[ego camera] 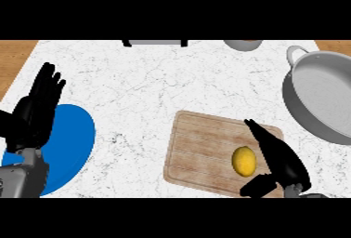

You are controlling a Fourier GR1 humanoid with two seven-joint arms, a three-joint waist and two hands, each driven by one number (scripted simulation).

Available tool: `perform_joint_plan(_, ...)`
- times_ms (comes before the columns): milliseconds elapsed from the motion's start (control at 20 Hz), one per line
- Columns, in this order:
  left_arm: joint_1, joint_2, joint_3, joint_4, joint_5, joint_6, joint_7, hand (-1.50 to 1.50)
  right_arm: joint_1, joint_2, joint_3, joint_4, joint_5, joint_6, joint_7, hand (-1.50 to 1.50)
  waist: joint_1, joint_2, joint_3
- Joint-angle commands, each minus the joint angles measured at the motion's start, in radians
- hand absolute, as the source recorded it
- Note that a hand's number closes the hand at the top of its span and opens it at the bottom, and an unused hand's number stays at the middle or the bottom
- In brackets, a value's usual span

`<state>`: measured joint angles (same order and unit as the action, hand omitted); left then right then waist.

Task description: Pick the lemon from the cutting board and place it in the pot

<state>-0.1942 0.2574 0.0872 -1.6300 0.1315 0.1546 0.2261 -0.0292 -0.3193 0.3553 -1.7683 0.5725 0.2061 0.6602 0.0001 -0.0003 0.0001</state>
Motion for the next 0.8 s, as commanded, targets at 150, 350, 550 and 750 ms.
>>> perform_joint_plan(150, 0.014, -0.018, 0.005, -0.019, -0.056, -0.004, 0.003, 0.0, 0.004, 0.052, -0.022, 0.026, 0.077, 0.038, -0.003, -1.5, 0.0, 0.0, 0.0)
perform_joint_plan(350, -0.021, -0.04, 0.0, -0.015, -0.054, 0.006, 0.021, 0.0, -0.008, 0.093, -0.041, 0.274, 0.131, -0.088, -0.154, -1.5, 0.001, 0.001, 0.0)
perform_joint_plan(550, 0.049, -0.024, 0.047, -0.06, -0.025, -0.052, -0.002, 0.0, 0.023, 0.081, -0.076, 0.182, 0.11, -0.003, -0.155, -1.5, 0.001, 0.0, 0.0)
perform_joint_plan(750, -0.017, -0.057, 0.014, 0.008, -0.048, -0.021, 0.007, 0.0, -0.034, 0.037, -0.019, 0.236, 0.179, 0.009, -0.248, 1.5, 0.001, 0.001, 0.0)
